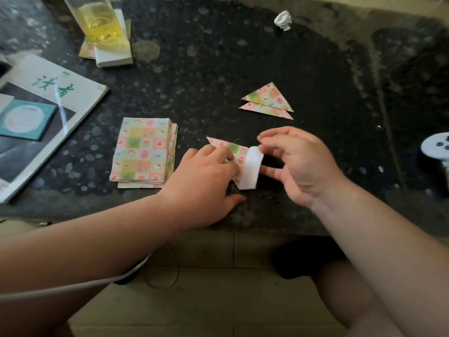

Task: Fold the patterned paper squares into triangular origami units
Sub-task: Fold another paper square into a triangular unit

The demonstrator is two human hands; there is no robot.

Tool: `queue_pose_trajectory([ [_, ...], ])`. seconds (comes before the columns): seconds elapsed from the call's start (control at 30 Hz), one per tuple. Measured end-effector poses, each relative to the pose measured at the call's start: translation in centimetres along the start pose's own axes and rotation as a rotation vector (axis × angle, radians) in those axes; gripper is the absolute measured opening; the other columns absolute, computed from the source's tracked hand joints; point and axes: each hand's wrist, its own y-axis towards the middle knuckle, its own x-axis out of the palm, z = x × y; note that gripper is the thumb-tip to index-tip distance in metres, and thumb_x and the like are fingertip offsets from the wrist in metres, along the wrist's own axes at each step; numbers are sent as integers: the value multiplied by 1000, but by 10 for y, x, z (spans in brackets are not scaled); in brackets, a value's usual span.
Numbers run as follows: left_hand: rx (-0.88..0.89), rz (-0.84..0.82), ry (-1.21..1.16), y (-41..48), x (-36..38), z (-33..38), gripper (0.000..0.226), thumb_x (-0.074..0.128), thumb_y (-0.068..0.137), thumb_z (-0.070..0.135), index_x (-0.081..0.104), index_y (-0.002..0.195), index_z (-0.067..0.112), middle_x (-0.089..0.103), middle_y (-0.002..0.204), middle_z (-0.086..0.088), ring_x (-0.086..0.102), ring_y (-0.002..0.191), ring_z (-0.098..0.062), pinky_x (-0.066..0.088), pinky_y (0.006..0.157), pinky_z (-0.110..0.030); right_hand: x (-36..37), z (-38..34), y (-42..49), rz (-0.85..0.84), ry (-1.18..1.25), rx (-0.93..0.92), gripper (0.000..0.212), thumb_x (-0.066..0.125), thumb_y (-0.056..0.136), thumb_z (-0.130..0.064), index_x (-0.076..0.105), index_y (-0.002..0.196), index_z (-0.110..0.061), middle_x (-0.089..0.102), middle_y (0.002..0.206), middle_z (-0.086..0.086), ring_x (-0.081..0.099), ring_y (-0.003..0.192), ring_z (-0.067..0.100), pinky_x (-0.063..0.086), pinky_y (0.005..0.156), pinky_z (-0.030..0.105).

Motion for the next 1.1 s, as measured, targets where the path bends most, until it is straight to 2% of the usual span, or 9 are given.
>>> queue_pose_trajectory([
  [0.07, -8, 1, -17, 1, 1, -2, 61, 56, 87, 69, 56, 138, 36, 44, 139, 13, 39, 127, -15, 31, 109, -37, 1, 5, -1, -67, -70, -72, 17, 67, 92, -5, 77, 91, -18, 76, 98, 7, 74, 96, 19, 64, 83, 44],
  [0.2, -9, 1, -33, 1, 2, -4, 65, 60, 81, 75, 57, 134, 38, 45, 135, 15, 41, 125, -14, 32, 108, -37, -12, 7, -4, -260, -688, -511, 42, 60, 85, 5, 77, 93, -33, 75, 100, -13, 68, 102, 4, 57, 91, 25],
  [0.37, -15, 33, -54, -2, 3, -4, 52, 59, 87, 66, 63, 129, 36, 52, 133, 12, 46, 122, -16, 34, 104, -37, -25, 7, -4, -416, -1004, -491, 50, 62, 85, 5, 67, 90, -44, 67, 101, -25, 63, 103, -2, 51, 97, 20],
  [0.47, -7, 77, -80, -2, 1, -2, 39, 62, 91, 57, 69, 123, 36, 58, 128, 10, 53, 117, -19, 41, 99, -40, -28, 15, -2, -408, -959, -502, 34, 75, 87, -6, 70, 95, -39, 67, 102, -22, 63, 105, 0, 52, 99, 23],
  [0.6, 13, 120, -97, -1, 3, -3, 26, 67, 90, 49, 76, 109, 34, 64, 117, 10, 57, 108, -21, 45, 91, -42, -31, 21, 3, -397, -836, -601, 23, 81, 83, -7, 77, 86, -30, 73, 96, -17, 66, 100, 2, 53, 94, 24],
  [0.7, 40, 177, -85, -2, 8, -8, 9, 72, 89, 33, 79, 94, 31, 68, 108, 7, 60, 102, -24, 43, 82, -41, -34, 22, 7, -449, -942, -676, 24, 84, 80, -8, 77, 79, -31, 71, 96, -20, 60, 104, 3, 49, 93, 23],
  [0.8, 72, 193, -79, -4, 11, -11, 6, 74, 88, 30, 80, 91, 29, 69, 106, 5, 61, 100, -26, 45, 80, -42, -37, 23, 10, -514, -1096, -609, 29, 84, 82, -17, 71, 77, -42, 65, 100, -23, 54, 103, 4, 46, 90, 25],
  [0.93, 131, 199, -31, -8, 15, -10, 8, 76, 87, 34, 80, 92, 29, 69, 108, 1, 63, 100, -29, 49, 80, -46, -39, 21, 8, -518, -1162, -485, 19, 82, 85, -24, 76, 97, -37, 53, 101, -22, 52, 96, -2, 43, 81, 18],
  [1.1, 104, 223, -5, -8, 18, -6, 16, 69, 90, 37, 78, 96, 25, 69, 107, 1, 63, 100, -27, 49, 79, -45, -36, 23, 4, -409, -1199, -520, 42, 86, 77, -44, 71, 115, -31, 51, 103, -20, 54, 95, 3, 50, 82, 25],
])
